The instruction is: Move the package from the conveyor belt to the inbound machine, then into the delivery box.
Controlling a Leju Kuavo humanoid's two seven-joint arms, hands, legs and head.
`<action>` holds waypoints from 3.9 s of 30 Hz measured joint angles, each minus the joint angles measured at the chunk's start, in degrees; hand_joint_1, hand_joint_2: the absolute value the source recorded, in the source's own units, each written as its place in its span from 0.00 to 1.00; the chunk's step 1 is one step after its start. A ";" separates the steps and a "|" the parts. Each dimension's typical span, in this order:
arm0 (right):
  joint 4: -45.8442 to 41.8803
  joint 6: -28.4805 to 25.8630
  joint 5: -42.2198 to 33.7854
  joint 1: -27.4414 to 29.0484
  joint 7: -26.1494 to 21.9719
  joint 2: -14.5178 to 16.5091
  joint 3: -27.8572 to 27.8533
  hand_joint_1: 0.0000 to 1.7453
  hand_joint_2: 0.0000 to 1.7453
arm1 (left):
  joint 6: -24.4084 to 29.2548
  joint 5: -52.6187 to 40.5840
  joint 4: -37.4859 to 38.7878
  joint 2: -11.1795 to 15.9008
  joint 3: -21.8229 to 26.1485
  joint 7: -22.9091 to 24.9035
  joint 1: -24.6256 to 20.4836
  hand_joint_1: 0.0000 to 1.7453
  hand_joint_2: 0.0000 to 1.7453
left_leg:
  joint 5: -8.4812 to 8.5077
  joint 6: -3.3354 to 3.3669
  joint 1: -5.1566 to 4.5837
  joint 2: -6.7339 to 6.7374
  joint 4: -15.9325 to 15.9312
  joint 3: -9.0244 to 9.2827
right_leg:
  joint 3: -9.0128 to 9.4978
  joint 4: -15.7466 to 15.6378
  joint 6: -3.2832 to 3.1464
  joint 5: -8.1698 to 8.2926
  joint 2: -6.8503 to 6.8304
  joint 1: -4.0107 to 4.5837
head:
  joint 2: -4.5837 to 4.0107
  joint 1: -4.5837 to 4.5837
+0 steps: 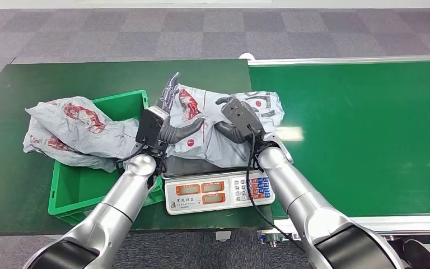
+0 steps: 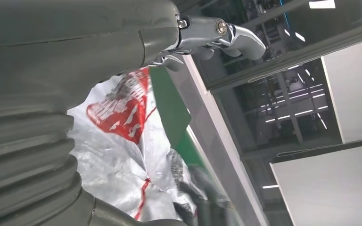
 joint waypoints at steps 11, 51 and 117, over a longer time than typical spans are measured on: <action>-2.85 4.38 -8.26 -0.07 -0.49 -3.70 -2.31 0.00 1.00 | 0.55 -1.52 1.16 1.34 0.00 0.10 -0.76 0.00 1.00 | 0.00 0.00 0.00 0.00 0.00 0.00 | -0.01 0.00 0.00 0.01 0.00 0.00 | 0.00 0.00; 0.01 15.37 -15.56 -2.98 -4.36 -3.59 1.05 0.00 0.00 | -0.58 -6.72 6.57 1.20 -0.17 -2.00 -3.27 0.00 1.00 | 0.00 0.00 0.00 0.00 0.00 -0.01 | -0.01 0.00 0.00 0.01 0.00 0.01 | 0.00 0.00; 1.91 13.98 -28.02 6.32 -7.22 -10.32 -15.91 0.00 1.00 | -4.11 -34.70 10.68 3.44 -25.14 5.36 -18.78 1.00 1.00 | 0.00 0.01 -0.02 -0.01 0.02 -0.01 | -0.01 -0.01 0.01 0.02 0.00 -0.02 | 0.00 0.00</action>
